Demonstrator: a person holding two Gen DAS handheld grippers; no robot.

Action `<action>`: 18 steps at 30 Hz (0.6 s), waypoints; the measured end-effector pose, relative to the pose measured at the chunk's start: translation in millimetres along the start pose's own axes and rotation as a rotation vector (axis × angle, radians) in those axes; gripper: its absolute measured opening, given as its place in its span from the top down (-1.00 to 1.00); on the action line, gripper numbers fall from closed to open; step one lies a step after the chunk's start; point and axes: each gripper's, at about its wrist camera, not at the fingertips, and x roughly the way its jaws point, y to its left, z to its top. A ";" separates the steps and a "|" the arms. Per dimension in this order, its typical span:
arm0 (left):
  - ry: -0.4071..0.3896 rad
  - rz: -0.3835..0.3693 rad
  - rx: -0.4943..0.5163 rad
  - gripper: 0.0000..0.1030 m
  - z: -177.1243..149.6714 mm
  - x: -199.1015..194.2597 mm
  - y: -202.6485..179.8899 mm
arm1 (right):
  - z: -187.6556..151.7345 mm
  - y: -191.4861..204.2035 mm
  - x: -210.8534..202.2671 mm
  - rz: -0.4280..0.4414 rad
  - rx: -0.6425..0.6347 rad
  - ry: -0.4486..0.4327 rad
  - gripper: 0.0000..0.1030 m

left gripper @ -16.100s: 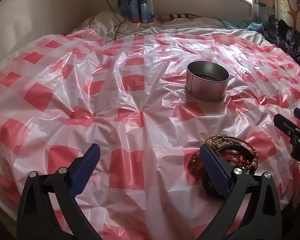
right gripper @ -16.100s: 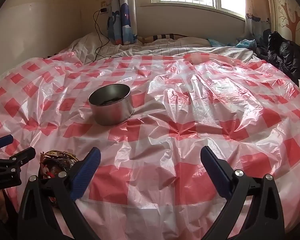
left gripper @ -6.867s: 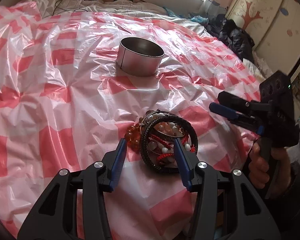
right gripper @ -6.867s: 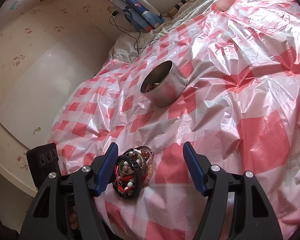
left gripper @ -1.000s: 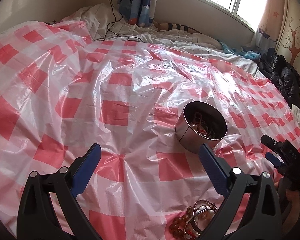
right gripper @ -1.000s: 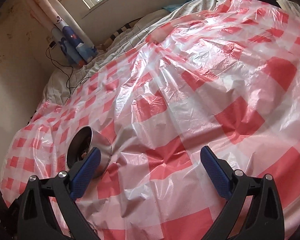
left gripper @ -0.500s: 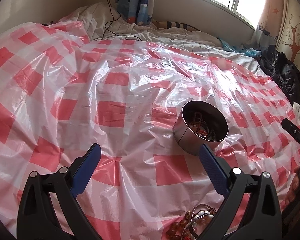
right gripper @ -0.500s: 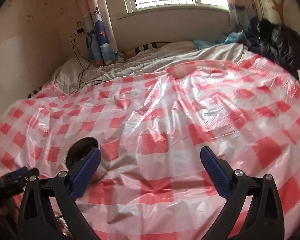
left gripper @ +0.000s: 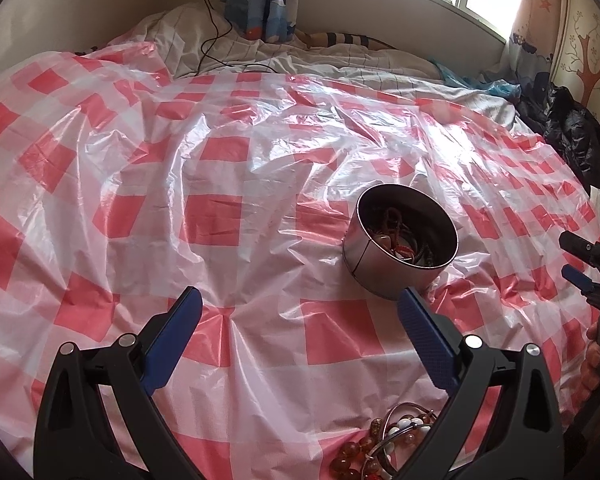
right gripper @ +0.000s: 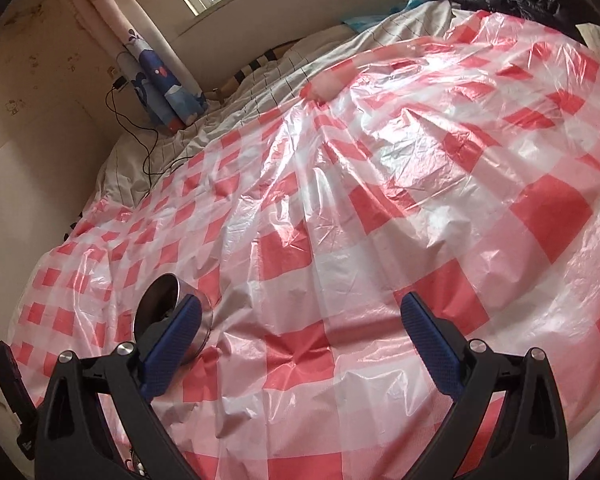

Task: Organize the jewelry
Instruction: 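Carry the red string bracelet into the silver tin and open the right gripper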

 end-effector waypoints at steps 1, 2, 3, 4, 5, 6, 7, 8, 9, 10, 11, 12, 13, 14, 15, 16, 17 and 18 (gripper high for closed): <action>0.002 -0.001 0.000 -0.83 -0.1 0.3 -0.3 | 0.1 -0.2 1.5 -0.007 -0.002 0.004 -0.85; 0.002 -0.003 0.001 -0.83 -0.1 0.3 -0.6 | 0.2 -0.1 3.2 -0.015 -0.005 0.008 -0.85; 0.002 -0.004 0.002 -0.83 -0.2 0.3 -1.3 | 0.1 -0.2 5.0 -0.023 -0.007 0.013 -0.85; 0.001 -0.006 0.004 -0.83 -0.2 0.0 -1.9 | 0.3 -0.4 6.7 -0.028 -0.008 0.017 -0.85; 0.001 -0.007 0.004 -0.83 0.0 0.2 -2.1 | 0.1 -0.5 7.9 -0.035 -0.010 0.020 -0.85; 0.001 -0.008 0.005 -0.83 -0.1 0.4 -2.4 | 0.0 -1.3 8.8 -0.040 -0.011 0.021 -0.85; 0.002 -0.009 0.005 -0.83 -0.3 0.4 -2.6 | -0.3 -1.5 9.3 -0.044 -0.012 0.023 -0.85; 0.003 -0.010 0.004 -0.83 -0.5 0.4 -2.5 | -0.3 -2.1 9.6 -0.048 -0.012 0.023 -0.85; 0.003 -0.010 0.004 -0.83 -0.5 0.3 -2.5 | -0.3 -3.1 9.5 -0.051 -0.011 0.023 -0.85; 0.003 -0.010 0.004 -0.83 -0.5 0.3 -2.5 | -0.3 -3.5 9.5 -0.054 -0.011 0.022 -0.85; 0.002 -0.011 0.005 -0.83 -0.4 0.2 -2.4 | -0.5 -4.0 9.7 -0.057 -0.010 0.022 -0.85; 0.001 -0.012 0.005 -0.83 -0.5 0.0 -2.6 | -0.3 -4.4 10.2 -0.059 -0.007 0.023 -0.85; 0.001 -0.012 0.005 -0.83 -0.7 -0.3 -2.5 | -0.4 -5.4 10.6 -0.061 -0.004 0.025 -0.85; 0.002 -0.012 0.005 -0.83 -0.9 -0.1 -2.5 | -0.3 -6.6 11.2 -0.061 0.000 0.028 -0.85; 0.002 -0.013 0.003 -0.83 -0.9 -0.2 -2.3 | -0.4 -8.0 12.1 -0.063 0.007 0.032 -0.85; 0.002 -0.013 0.004 -0.83 -0.8 -0.3 -2.3 | -0.2 -9.6 12.9 -0.065 0.013 0.035 -0.85; 0.002 -0.013 0.004 -0.83 -0.8 -0.4 -2.2 | -0.1 -11.2 13.5 -0.066 0.019 0.038 -0.85; 0.001 -0.014 0.004 -0.83 -0.8 -0.7 -2.2 | -0.1 -13.1 14.1 -0.068 0.027 0.041 -0.85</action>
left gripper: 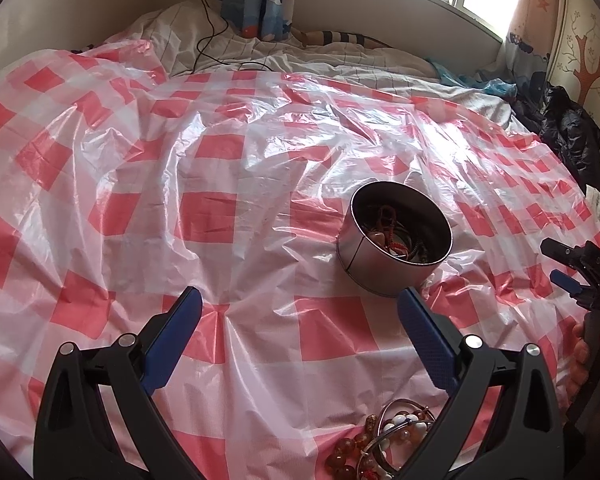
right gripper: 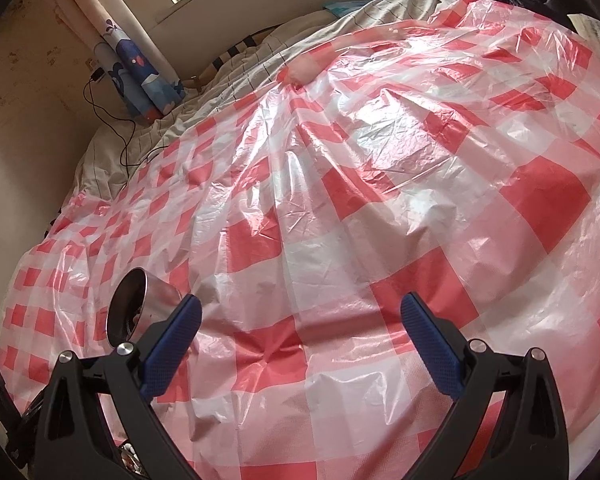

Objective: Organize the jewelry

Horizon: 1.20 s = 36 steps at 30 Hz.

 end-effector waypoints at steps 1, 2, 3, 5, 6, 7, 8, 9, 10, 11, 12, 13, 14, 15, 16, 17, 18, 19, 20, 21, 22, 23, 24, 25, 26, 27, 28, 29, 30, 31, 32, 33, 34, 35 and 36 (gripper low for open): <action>0.000 0.000 0.000 -0.83 0.1 0.1 0.3 | 0.2 -1.5 0.4 -0.001 0.006 0.002 -0.85; 0.000 0.000 0.000 -0.83 0.2 0.1 0.4 | 0.3 -2.8 0.5 0.000 0.012 0.002 -0.85; 0.001 -0.001 0.000 -0.83 0.0 0.2 0.2 | 0.1 -2.8 0.5 -0.001 0.011 0.001 -0.85; 0.002 0.000 0.001 -0.83 0.2 0.3 0.5 | 0.2 -3.2 0.2 -0.003 0.012 0.000 -0.85; 0.001 0.000 0.001 -0.83 0.1 0.2 0.3 | 0.3 -3.1 0.5 -0.003 0.011 0.001 -0.85; 0.001 0.000 0.001 -0.83 0.3 0.3 0.5 | 0.4 -3.4 0.6 -0.001 0.011 0.003 -0.85; 0.001 0.000 0.001 -0.83 0.3 0.4 0.5 | 0.5 -3.7 0.8 -0.002 0.009 0.005 -0.85; 0.001 0.000 0.001 -0.83 0.3 0.4 0.6 | 0.2 -3.9 1.3 -0.002 0.008 0.006 -0.85; 0.001 0.001 0.000 -0.83 0.3 0.5 0.6 | 0.1 -4.2 1.4 -0.003 0.006 0.007 -0.85; 0.002 0.000 0.000 -0.83 0.4 0.5 0.7 | 0.3 -4.9 1.2 -0.002 0.006 0.007 -0.85; 0.002 0.000 0.000 -0.83 0.4 0.6 0.7 | 0.2 -4.5 1.2 -0.002 0.007 0.007 -0.85; 0.003 0.001 0.001 -0.83 -0.2 0.5 -0.2 | 0.0 -4.0 1.2 -0.003 0.008 0.006 -0.85; 0.002 0.001 0.000 -0.83 0.0 0.6 0.0 | 0.1 -3.9 1.3 -0.003 0.008 0.006 -0.85; 0.003 0.001 0.000 -0.83 -0.2 0.2 -0.3 | 0.1 -4.1 1.2 -0.002 0.010 0.005 -0.85; 0.002 -0.001 0.000 -0.83 0.3 0.6 0.3 | 0.3 -4.4 1.0 -0.001 0.011 0.005 -0.85; 0.002 -0.001 0.001 -0.83 0.3 0.5 0.2 | 0.2 -4.4 0.9 -0.001 0.011 0.004 -0.85; 0.002 -0.001 0.001 -0.83 0.6 0.6 0.5 | 0.3 -4.4 0.8 0.000 0.010 0.004 -0.85; 0.002 -0.001 0.002 -0.83 0.8 0.7 0.8 | 0.0 -4.2 0.8 0.001 0.009 0.005 -0.85; 0.001 -0.001 0.005 -0.83 0.6 0.4 0.6 | 0.2 -3.3 0.8 0.002 0.007 0.005 -0.85; 0.001 -0.002 0.010 -0.83 -0.8 -0.6 -0.4 | 0.0 -2.4 0.0 0.006 0.003 0.006 -0.85; 0.000 -0.004 0.014 -0.83 -1.6 -1.6 -0.2 | -0.7 -0.5 -1.6 0.014 -0.001 0.006 -0.85; -0.002 -0.006 0.018 -0.83 -2.0 -2.9 1.2 | -2.5 1.8 -4.9 0.028 -0.004 0.005 -0.85; -0.005 -0.006 0.019 -0.83 -2.7 -4.8 3.9 | -5.5 5.6 -10.5 0.058 -0.011 0.001 -0.85; -0.006 -0.002 0.014 -0.83 -3.4 -6.5 8.0 | -9.0 10.3 -15.9 0.087 -0.021 -0.004 -0.85; -0.007 0.001 0.006 -0.83 -3.2 -7.8 12.7 | -14.1 16.5 -22.8 0.118 -0.038 -0.013 -0.85; -0.009 0.002 -0.007 -0.83 -3.5 -10.0 19.3 | -20.2 24.0 -28.8 0.143 -0.062 -0.018 -0.85; -0.011 0.003 -0.020 -0.83 -3.4 -11.7 24.9 | -28.8 33.5 -35.5 0.172 -0.096 -0.021 -0.85; -0.012 0.004 -0.034 -0.83 -3.4 -13.4 30.7 | -37.6 41.9 -40.4 0.196 -0.125 -0.021 -0.85; -0.012 0.008 -0.049 -0.83 -2.9 -14.5 37.8 | -50.4 52.6 -46.1 0.229 -0.168 -0.017 -0.85; -0.012 0.011 -0.060 -0.83 -2.4 -14.8 42.3 | -63.2 63.4 -49.7 0.253 -0.213 -0.007 -0.85; -0.012 0.013 -0.068 -0.83 -3.0 -15.5 45.3 | -73.8 74.0 -51.4 0.269 -0.254 0.003 -0.85; -0.012 0.014 -0.076 -0.83 -4.2 -16.5 47.4 | -86.2 87.0 -54.5 0.288 -0.316 0.012 -0.85; -0.012 0.014 -0.079 -0.83 -4.4 -16.7 49.5 | -97.7 99.8 -56.8 0.299 -0.380 0.016 -0.85; -0.011 0.016 -0.077 -0.83 -5.5 -16.4 49.5 | -110.6 113.8 -58.0 0.312 -0.457 0.028 -0.85; -0.008 0.021 -0.072 -0.83 -6.2 -15.9 48.5 | -120.6 123.3 -57.5 0.323 -0.511 0.045 -0.85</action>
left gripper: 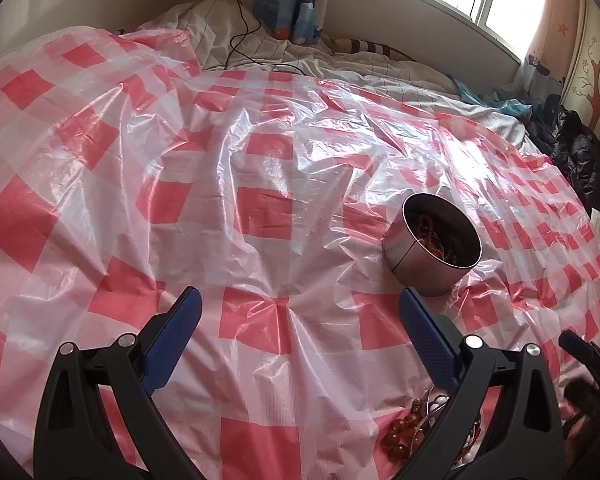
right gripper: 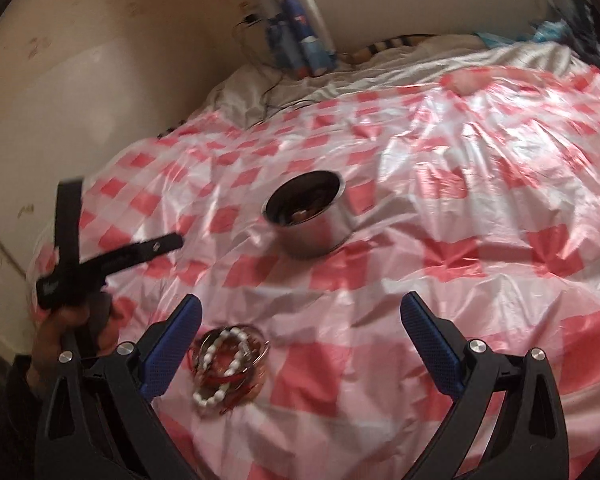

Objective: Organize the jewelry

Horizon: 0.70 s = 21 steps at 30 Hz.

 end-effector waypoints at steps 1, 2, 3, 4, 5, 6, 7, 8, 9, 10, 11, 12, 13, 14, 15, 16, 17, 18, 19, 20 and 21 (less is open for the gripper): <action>0.004 0.005 0.007 -0.83 0.1 1.3 -0.3 | -4.5 11.3 5.8 0.020 -0.044 0.025 -0.85; 0.008 0.008 0.014 -0.83 -0.3 2.3 -0.7 | -9.3 21.5 11.2 0.043 -0.084 0.050 -0.85; 0.011 0.009 0.019 -0.83 -0.4 2.9 -1.6 | -13.9 33.1 16.1 0.063 -0.132 0.070 -0.84; 0.012 0.008 0.023 -0.83 -0.5 3.1 -2.1 | -17.7 44.8 18.5 0.073 -0.187 0.078 -0.84; 0.011 0.008 0.025 -0.83 -0.3 3.2 -2.5 | -21.4 53.3 19.5 0.080 -0.229 0.079 -0.84; 0.011 0.008 0.027 -0.83 -0.7 2.8 -3.2 | -25.1 62.0 20.4 0.090 -0.271 0.081 -0.84; 0.010 0.008 0.028 -0.83 -0.8 2.6 -2.7 | -27.7 65.8 21.8 0.090 -0.290 0.085 -0.84; 0.011 0.007 0.027 -0.83 -0.8 2.5 -2.7 | -30.3 68.0 24.0 0.085 -0.300 0.092 -0.84; 0.011 0.007 0.027 -0.83 -0.9 2.4 -2.7 | -32.9 69.6 26.7 0.080 -0.307 0.102 -0.84; 0.010 0.009 0.026 -0.83 -0.9 2.3 -2.7 | -34.4 70.1 28.9 0.073 -0.317 0.108 -0.84; 0.010 0.009 0.026 -0.83 -0.8 2.2 -2.2 | -35.6 72.7 30.6 0.065 -0.333 0.110 -0.84; 0.008 0.009 0.025 -0.83 -0.8 1.6 -1.9 | -37.2 73.5 30.2 0.064 -0.342 0.109 -0.84; 0.007 0.009 0.024 -0.83 -0.6 1.4 -1.2 | -38.5 75.0 29.8 0.066 -0.346 0.110 -0.84; 0.007 0.009 0.024 -0.83 -0.6 1.1 -0.7 | -39.9 75.6 29.5 0.067 -0.346 0.111 -0.84; 0.008 0.009 0.025 -0.83 -0.7 1.1 -0.6 | -40.4 75.6 30.5 0.066 -0.347 0.114 -0.84; 0.009 0.010 0.026 -0.83 -0.9 0.9 -0.6 | -40.8 75.6 31.3 0.058 -0.351 0.115 -0.84; 0.009 0.009 0.027 -0.83 -1.0 0.7 -0.4 | -40.9 75.4 31.4 0.050 -0.355 0.111 -0.84; 0.008 0.008 0.027 -0.83 -0.7 1.1 0.0 | -40.4 75.7 30.4 0.045 -0.356 0.101 -0.79; 0.008 0.008 0.029 -0.83 -1.0 0.9 -0.5 | -39.5 75.5 29.3 0.047 -0.354 0.091 -0.74; 0.009 0.010 0.032 -0.83 -1.5 1.0 -0.3 | -38.3 75.1 28.3 0.054 -0.351 0.083 -0.54; 0.010 0.011 0.035 -0.83 -1.6 1.2 0.9 | -37.5 75.2 28.6 0.051 -0.350 0.079 -0.41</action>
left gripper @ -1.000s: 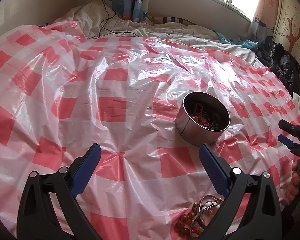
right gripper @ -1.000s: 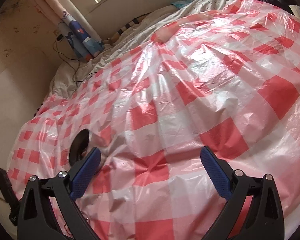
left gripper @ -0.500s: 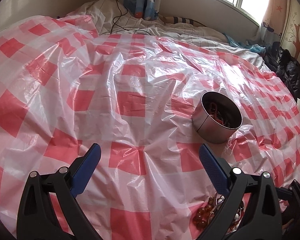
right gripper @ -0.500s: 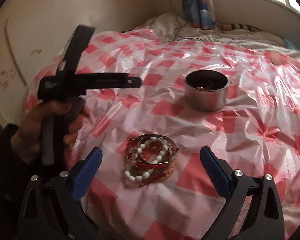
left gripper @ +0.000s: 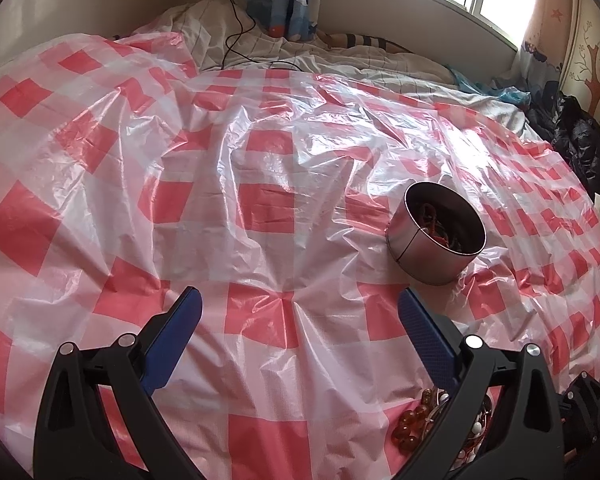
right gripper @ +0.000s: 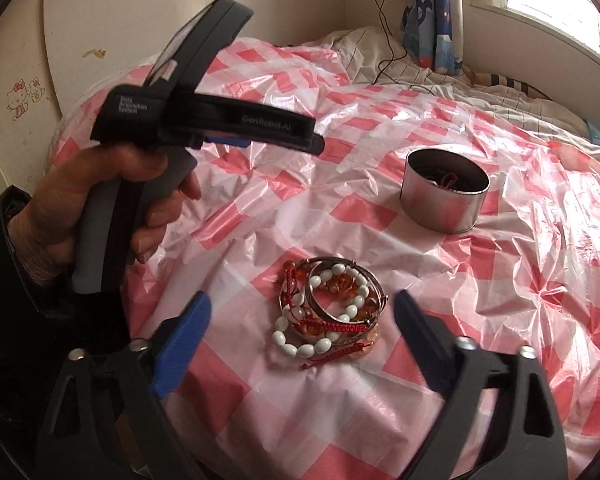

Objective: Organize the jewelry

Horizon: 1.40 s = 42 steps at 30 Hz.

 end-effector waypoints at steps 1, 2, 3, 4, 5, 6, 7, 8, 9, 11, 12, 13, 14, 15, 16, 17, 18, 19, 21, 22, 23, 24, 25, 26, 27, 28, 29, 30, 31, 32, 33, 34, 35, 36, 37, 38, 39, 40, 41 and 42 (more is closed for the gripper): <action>0.001 0.001 0.002 -0.83 -0.2 0.2 0.8 | 0.4 0.5 1.4 -0.013 -0.007 0.001 -0.37; 0.003 0.002 0.004 -0.83 -0.7 0.2 0.6 | 1.0 2.4 3.7 -0.018 -0.023 0.006 -0.25; 0.005 0.003 0.005 -0.83 -1.1 0.1 0.4 | 1.7 5.0 5.4 -0.019 -0.039 0.011 -0.03; 0.005 0.003 0.007 -0.83 -0.9 0.4 0.1 | 2.5 8.0 7.4 -0.018 -0.056 0.014 0.02; 0.006 0.004 0.008 -0.83 -1.0 0.2 -0.2 | 3.5 12.5 10.2 -0.019 -0.084 0.014 0.07; 0.005 0.003 0.008 -0.83 -1.1 0.0 -0.5 | 3.5 16.4 12.8 -0.026 -0.107 0.017 0.16; 0.005 0.003 0.008 -0.83 -1.3 -0.2 -0.2 | 4.0 20.7 16.7 -0.037 -0.134 0.023 0.24; 0.005 0.003 0.008 -0.83 -1.5 -0.3 0.1 | 4.3 24.7 20.9 -0.052 -0.158 0.028 0.32; 0.005 0.004 0.007 -0.83 -1.3 -0.1 -0.1 | 3.5 28.3 24.6 -0.066 -0.177 0.033 0.34; 0.005 0.002 0.006 -0.83 -1.5 -0.5 0.4 | 2.4 33.5 31.1 -0.085 -0.212 0.042 0.48; 0.005 0.003 0.006 -0.83 -1.3 -0.4 0.2 | 1.7 35.0 34.0 -0.095 -0.222 0.049 0.58; 0.004 0.003 0.006 -0.83 -1.4 -0.8 0.4 | 0.8 35.5 36.0 -0.102 -0.229 0.056 0.62; 0.004 0.003 0.007 -0.83 -1.1 -0.4 0.4 | -0.2 35.1 37.3 -0.112 -0.233 0.059 0.70; 0.002 0.002 0.006 -0.83 -0.8 -0.8 -0.1 | -0.5 33.8 37.7 -0.115 -0.231 0.062 0.81; 0.001 0.000 0.006 -0.83 -0.6 -1.4 -0.6 | -0.3 32.1 37.2 -0.114 -0.222 0.060 0.84; 0.000 -0.001 0.006 -0.83 -0.2 -1.6 -1.0 | 0.2 30.1 36.6 -0.107 -0.210 0.058 0.94; 0.000 -0.002 0.006 -0.83 -0.2 -1.8 -1.4 | 1.3 26.4 34.9 -0.085 -0.184 0.055 0.94; 0.001 -0.002 0.007 -0.83 -0.2 -1.7 -1.8 | 2.5 23.5 33.5 -0.055 -0.156 0.051 0.94; 0.001 -0.002 0.008 -0.83 -0.4 -2.0 -2.0 | 5.0 15.6 28.7 0.009 -0.087 0.038 0.95; 0.001 -0.002 0.008 -0.83 -0.5 -2.2 -2.0 | 6.6 11.0 25.4 0.046 -0.046 0.028 0.95; 0.001 -0.001 0.008 -0.83 -0.3 -2.0 -1.8 | 8.2 4.2 21.3 0.089 0.002 0.013 0.95; 0.001 0.000 0.007 -0.83 -0.4 -1.9 -1.8 | 9.7 -4.5 16.1 0.143 0.060 -0.008 0.95; 0.001 0.001 0.006 -0.83 -0.4 -1.8 -1.4 | 11.2 -11.7 11.2 0.188 0.109 -0.031 0.95; 0.002 0.001 0.004 -0.83 -0.4 -1.4 -0.5 | 12.2 -19.4 6.3 0.224 0.155 -0.055 0.95; 0.003 0.001 0.004 -0.83 -0.4 -1.2 0.0 | 12.8 -28.3 1.6 0.264 0.205 -0.079 0.95; 0.003 0.001 0.004 -0.83 -0.5 -1.0 0.1 | 13.0 -37.2 -2.4 0.301 0.253 -0.103 0.95; 0.003 0.001 0.005 -0.83 -0.5 -0.9 0.0 | 13.7 -43.6 -5.3 0.327 0.288 -0.121 0.95; 0.004 0.002 0.007 -0.83 -0.7 -0.8 -0.4 | 13.6 -52.4 -8.4 0.363 0.333 -0.144 0.95; 0.005 0.001 0.008 -0.83 -0.7 -0.8 0.5 | 13.4 -58.6 -12.2 0.395 0.367 -0.166 0.95; 0.007 0.000 0.011 -0.83 -0.8 -0.4 0.7 | 13.7 -64.3 -15.7 0.420 0.396 -0.184 0.95; 0.008 -0.002 0.013 -0.83 -0.9 -0.3 0.6 | 13.1 -71.0 -19.5 0.448 0.428 -0.210 0.95; 0.008 -0.004 0.016 -0.83 -0.9 -0.2 0.5 | 12.9 -75.2 -23.0 0.473 0.454 -0.230 0.95; 0.008 -0.006 0.018 -0.83 -1.0 -0.2 0.4 | 12.6 -78.8 -26.6 0.497 0.478 -0.251 0.95; 0.011 -0.009 0.019 -0.83 -1.2 0.0 0.7 | 12.3 -81.5 -29.1 0.510 0.495 -0.266 0.95; 0.013 -0.012 0.020 -0.83 -1.7 0.3 0.8 | 11.9 -85.5 -32.1 0.526 0.512 -0.284 0.95; 0.016 -0.021 0.021 -0.83 -2.0 0.2 0.9 | 12.0 -89.4 -35.5 0.544 0.527 -0.297 0.95; 0.019 -0.036 0.020 -0.83 -2.3 0.1 0.6 | 11.1 -90.4 -37.8 0.559 0.534 -0.306 0.95; 0.021 -0.048 0.019 -0.83 -2.5 -0.2 0.3 | 10.7 -92.9 -40.9 0.576 0.543 -0.319 0.95; 0.021 -0.052 0.020 -0.83 -3.0 -0.5 -0.2 | 10.8 -94.8 -43.0 0.593 0.552 -0.329 0.95; 0.023 -0.056 0.024 -0.83 -3.7 -0.6 -0.8 | 11.1 -96.3 -45.5 0.596 0.557 -0.338 0.95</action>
